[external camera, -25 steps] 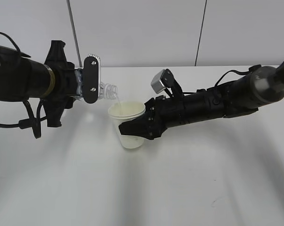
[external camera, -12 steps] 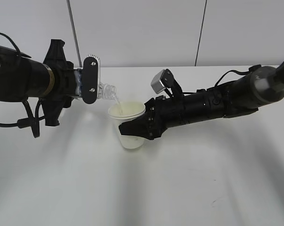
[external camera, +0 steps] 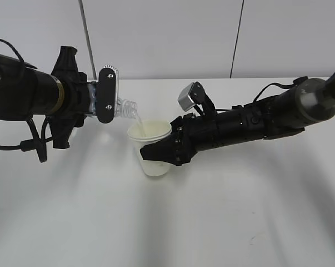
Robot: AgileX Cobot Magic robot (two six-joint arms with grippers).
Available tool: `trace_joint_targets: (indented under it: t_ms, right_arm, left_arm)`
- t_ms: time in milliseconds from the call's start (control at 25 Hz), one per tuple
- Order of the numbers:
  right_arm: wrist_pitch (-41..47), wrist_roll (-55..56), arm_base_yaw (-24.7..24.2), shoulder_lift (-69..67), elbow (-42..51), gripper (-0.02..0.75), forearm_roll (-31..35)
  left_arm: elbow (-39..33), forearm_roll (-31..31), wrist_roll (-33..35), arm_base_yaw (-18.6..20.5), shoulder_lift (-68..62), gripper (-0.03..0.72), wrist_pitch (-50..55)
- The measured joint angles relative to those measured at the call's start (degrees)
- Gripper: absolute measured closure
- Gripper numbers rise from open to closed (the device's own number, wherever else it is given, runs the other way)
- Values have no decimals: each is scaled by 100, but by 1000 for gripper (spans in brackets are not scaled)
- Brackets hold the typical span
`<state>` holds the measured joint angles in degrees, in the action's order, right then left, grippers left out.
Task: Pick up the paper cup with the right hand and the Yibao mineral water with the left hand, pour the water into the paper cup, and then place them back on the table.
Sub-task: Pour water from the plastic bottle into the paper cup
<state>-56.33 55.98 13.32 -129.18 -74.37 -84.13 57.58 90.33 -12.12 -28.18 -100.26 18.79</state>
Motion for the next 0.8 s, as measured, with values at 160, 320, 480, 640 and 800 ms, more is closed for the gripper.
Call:
trace_joint_targets:
  t_ms: [160,320,480,640,800]
  right_arm:
    - [0,0,0,0,0,206,0]
    - [0,0,0,0,0,206,0]
    - [0,0,0,0,0,206,-8]
    - [0,0,0,0,0,206,-32]
    - [0,0,0,0,0,206,-48]
  left_arm:
    - [0,5,0,0,0,353,0]
    - [0,17,0,0,0,353,0]
    - [0,51,0,0,0,353,0]
    - [0,137,0,0,0,353,2]
    - [0,162,0,0,0,353,2]
